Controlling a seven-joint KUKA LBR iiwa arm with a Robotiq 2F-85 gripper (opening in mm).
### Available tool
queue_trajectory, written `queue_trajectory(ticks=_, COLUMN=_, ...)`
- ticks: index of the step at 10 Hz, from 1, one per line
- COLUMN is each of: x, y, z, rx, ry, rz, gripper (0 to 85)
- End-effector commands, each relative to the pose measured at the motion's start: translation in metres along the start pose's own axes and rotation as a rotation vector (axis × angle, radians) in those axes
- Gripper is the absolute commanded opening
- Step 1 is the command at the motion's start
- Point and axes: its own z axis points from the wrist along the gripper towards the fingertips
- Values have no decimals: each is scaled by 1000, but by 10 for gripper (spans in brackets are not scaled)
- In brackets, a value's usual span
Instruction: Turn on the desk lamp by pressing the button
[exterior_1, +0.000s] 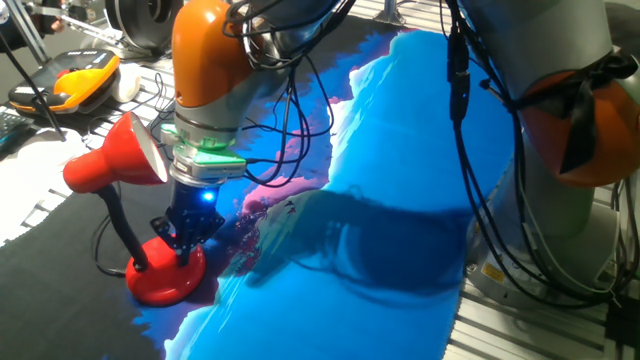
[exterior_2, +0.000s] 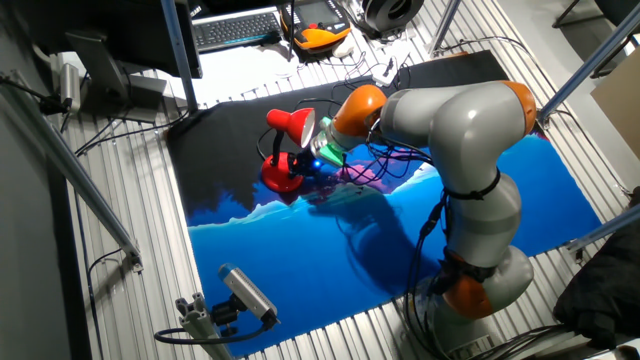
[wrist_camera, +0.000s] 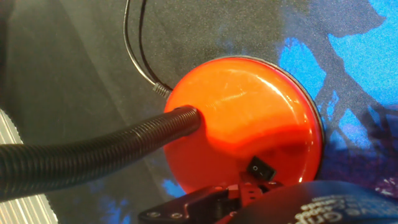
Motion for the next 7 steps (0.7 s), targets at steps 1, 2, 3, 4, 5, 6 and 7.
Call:
queue_trajectory(ticks=1, x=0, y=-1, z=0, rx=0, ry=0, rz=-1, gripper=0)
queue_trajectory(ticks=2, x=0, y=-1, z=0, rx=0, ry=0, rz=-3, gripper=0)
queue_trajectory(ticks=3, x=0, y=-2, z=1, rx=0, ry=0, rz=-3, gripper=0)
queue_trajectory(ticks=4, x=1, y=-3, z=2, rx=1, ry=1, rz=-6, gripper=0)
queue_trajectory(ticks=5, x=1, y=-4, z=3, rx=1, ry=1, rz=-8, gripper=0)
queue_trajectory(ticks=6, x=2, y=-5, z=5, rx=9, ry=-2, rz=-14, gripper=0)
queue_trajectory(ticks=7, x=2, y=-6, z=5, rx=9, ry=-3, rz=-16, gripper=0)
